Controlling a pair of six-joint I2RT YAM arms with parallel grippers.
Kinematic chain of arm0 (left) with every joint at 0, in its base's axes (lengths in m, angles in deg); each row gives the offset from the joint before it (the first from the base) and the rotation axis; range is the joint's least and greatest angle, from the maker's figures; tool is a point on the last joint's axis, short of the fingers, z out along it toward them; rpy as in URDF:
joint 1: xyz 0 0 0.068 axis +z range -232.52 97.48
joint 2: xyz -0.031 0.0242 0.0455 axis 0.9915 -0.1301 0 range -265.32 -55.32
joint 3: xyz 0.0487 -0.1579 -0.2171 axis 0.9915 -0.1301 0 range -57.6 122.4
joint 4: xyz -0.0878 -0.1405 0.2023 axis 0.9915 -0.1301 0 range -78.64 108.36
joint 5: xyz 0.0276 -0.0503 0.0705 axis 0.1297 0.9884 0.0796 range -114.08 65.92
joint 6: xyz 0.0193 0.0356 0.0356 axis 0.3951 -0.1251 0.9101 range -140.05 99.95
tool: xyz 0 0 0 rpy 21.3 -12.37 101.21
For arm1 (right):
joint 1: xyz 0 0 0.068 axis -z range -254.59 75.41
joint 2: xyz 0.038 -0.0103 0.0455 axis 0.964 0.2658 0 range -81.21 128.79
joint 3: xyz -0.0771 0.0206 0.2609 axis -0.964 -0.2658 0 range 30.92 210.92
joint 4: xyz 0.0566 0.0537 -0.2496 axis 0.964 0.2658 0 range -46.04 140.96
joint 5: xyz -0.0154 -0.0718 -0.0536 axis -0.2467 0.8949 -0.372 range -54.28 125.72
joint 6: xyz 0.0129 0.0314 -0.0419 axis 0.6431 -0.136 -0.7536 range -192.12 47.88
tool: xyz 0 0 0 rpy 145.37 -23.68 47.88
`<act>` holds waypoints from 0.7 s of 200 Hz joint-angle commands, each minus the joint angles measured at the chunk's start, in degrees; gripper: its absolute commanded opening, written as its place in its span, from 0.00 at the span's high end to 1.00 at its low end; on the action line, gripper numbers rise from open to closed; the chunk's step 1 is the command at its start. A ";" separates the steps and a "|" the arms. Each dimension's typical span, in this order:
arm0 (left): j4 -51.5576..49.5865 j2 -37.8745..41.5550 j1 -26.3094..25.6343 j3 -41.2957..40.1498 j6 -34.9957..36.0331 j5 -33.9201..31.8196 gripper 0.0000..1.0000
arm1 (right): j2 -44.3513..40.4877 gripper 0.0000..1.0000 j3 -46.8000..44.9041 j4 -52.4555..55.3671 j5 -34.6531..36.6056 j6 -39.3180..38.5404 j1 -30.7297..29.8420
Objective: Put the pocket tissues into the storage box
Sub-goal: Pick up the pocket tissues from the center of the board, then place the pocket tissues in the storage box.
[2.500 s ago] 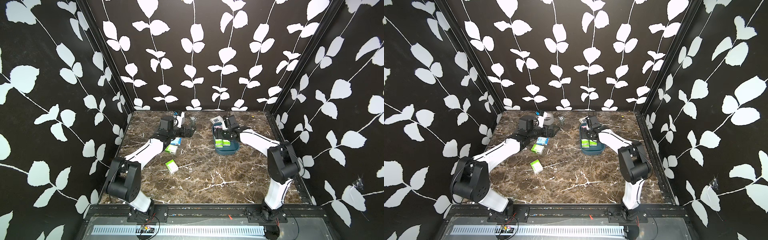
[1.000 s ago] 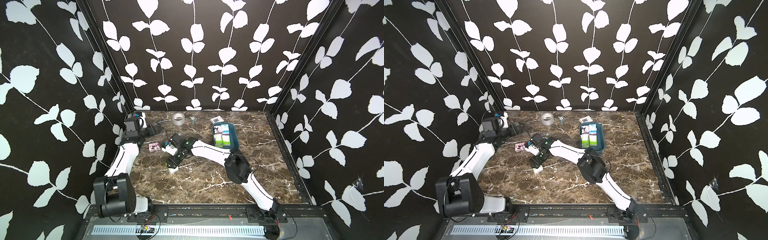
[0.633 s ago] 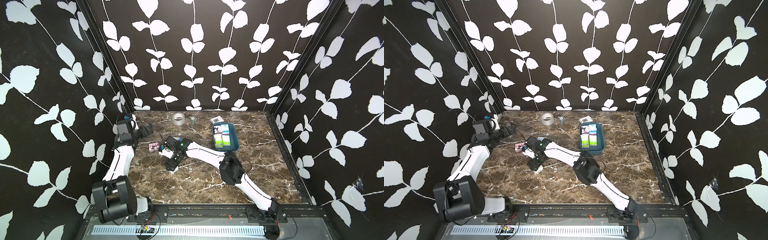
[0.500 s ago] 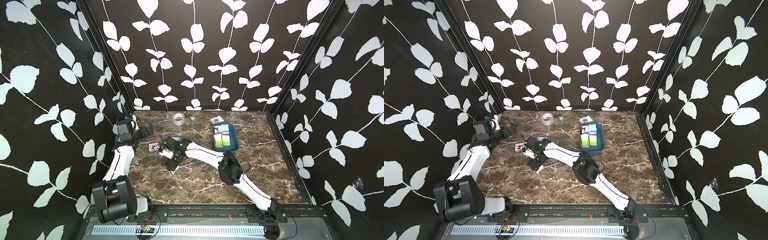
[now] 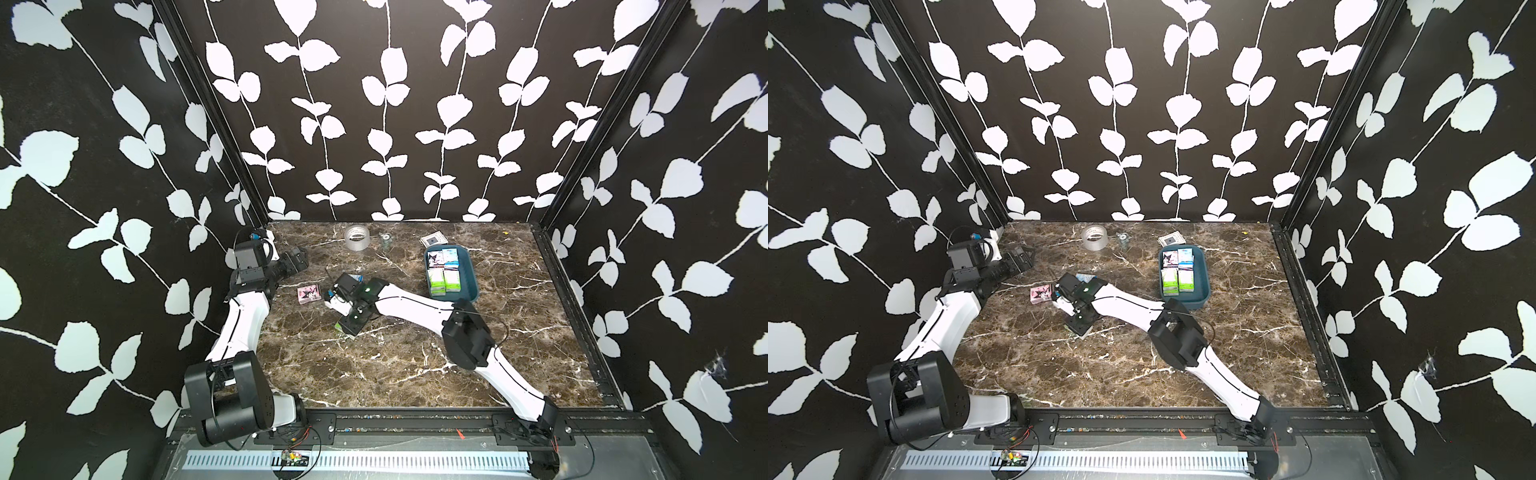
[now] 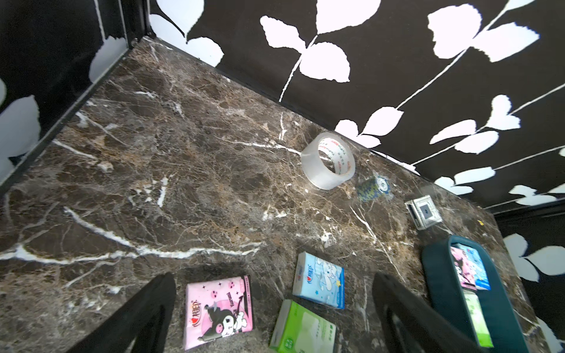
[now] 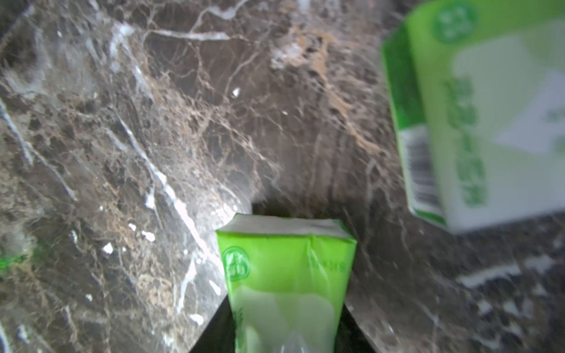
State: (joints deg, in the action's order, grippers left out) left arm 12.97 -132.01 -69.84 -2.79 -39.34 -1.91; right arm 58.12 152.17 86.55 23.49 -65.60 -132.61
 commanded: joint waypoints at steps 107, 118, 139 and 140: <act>9.11 -3.96 -19.25 3.17 2.02 6.07 0.01 | -32.18 0.63 -33.72 -20.45 10.72 14.69 26.84; 9.14 -5.05 -21.66 4.05 2.54 5.60 0.01 | -33.57 0.63 -34.97 -19.90 11.91 15.61 28.51; 8.77 -7.01 -25.07 5.51 3.26 5.06 0.01 | -34.66 0.63 -35.74 -16.84 13.83 16.15 31.68; 8.77 -7.09 -25.21 5.54 3.23 5.07 0.01 | -34.70 0.63 -35.78 -16.75 14.00 16.20 31.84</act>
State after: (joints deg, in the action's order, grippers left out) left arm 19.96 -138.00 -92.15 0.23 -37.63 3.16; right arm 26.15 118.29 68.39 33.53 -51.89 -103.75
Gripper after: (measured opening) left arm 0.990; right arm 0.367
